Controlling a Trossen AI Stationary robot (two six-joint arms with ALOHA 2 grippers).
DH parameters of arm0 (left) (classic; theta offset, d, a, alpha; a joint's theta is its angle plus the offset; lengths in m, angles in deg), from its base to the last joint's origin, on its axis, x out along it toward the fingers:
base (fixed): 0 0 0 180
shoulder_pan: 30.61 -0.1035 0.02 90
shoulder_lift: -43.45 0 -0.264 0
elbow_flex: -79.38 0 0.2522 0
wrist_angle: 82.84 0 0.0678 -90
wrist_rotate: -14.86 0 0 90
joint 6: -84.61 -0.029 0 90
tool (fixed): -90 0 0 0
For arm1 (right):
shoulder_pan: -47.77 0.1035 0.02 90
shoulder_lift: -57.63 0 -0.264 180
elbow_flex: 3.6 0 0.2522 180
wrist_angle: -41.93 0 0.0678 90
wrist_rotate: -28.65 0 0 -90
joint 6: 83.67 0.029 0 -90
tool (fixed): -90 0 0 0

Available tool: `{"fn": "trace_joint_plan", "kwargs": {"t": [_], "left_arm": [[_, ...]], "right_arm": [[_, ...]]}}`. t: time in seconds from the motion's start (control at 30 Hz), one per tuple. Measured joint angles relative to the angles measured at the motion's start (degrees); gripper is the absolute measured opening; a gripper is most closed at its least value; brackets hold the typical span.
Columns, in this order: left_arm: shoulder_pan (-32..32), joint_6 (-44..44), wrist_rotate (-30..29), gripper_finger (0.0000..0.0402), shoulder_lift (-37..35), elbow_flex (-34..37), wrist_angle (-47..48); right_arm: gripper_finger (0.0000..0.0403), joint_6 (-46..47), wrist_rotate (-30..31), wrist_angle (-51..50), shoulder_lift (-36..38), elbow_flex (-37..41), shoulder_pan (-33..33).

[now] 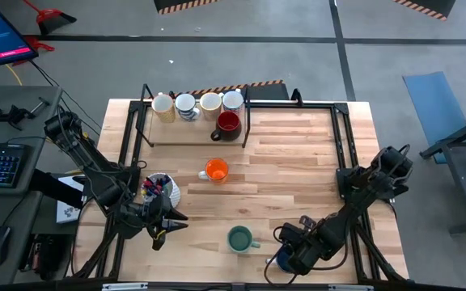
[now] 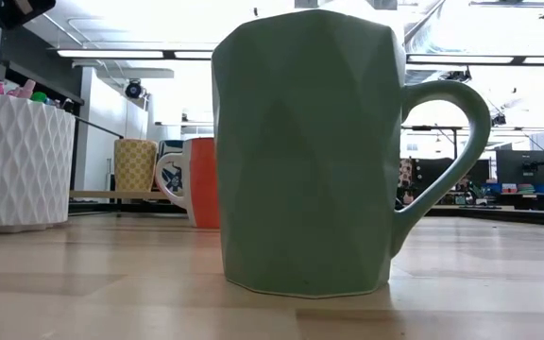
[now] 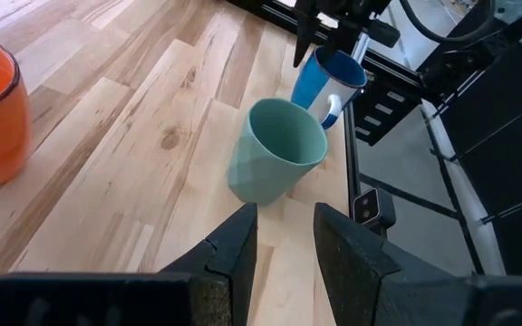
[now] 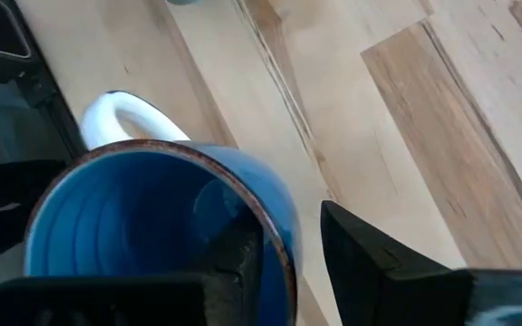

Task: Place coffee mugs
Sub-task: Move the blue mug to the center of the table

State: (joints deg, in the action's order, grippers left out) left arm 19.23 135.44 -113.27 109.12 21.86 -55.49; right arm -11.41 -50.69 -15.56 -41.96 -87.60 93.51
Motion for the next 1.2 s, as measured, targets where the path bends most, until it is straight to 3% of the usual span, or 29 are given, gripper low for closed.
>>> {"fn": "trace_joint_plan", "kwargs": {"t": [0.47, 0.7, 1.03, 1.2], "left_arm": [[0.0, -0.1, 0.0, 0.0101, 0.0, 0.0, 0.1], [0.0, -0.5, 0.0, 0.0101, 0.0, 0.0, 0.1], [0.0, -1.0, 0.2, 0.0101, 0.0, 0.0, 0.0], [0.0, -1.0, 0.2, 0.0101, 0.0, 0.0, 0.2]], "right_arm": [[0.0085, 2.8, -4.7, -0.6, -3.0, -0.1, -0.4], [0.0011, 4.5, -4.9, 0.1, -3.0, -0.1, -1.1], [0.0002, 1.0, 1.6, 0.6, 0.5, -0.2, -6.4], [0.0001, -6.7, 3.3, -9.6, 4.1, -4.3, -11.4]]}}
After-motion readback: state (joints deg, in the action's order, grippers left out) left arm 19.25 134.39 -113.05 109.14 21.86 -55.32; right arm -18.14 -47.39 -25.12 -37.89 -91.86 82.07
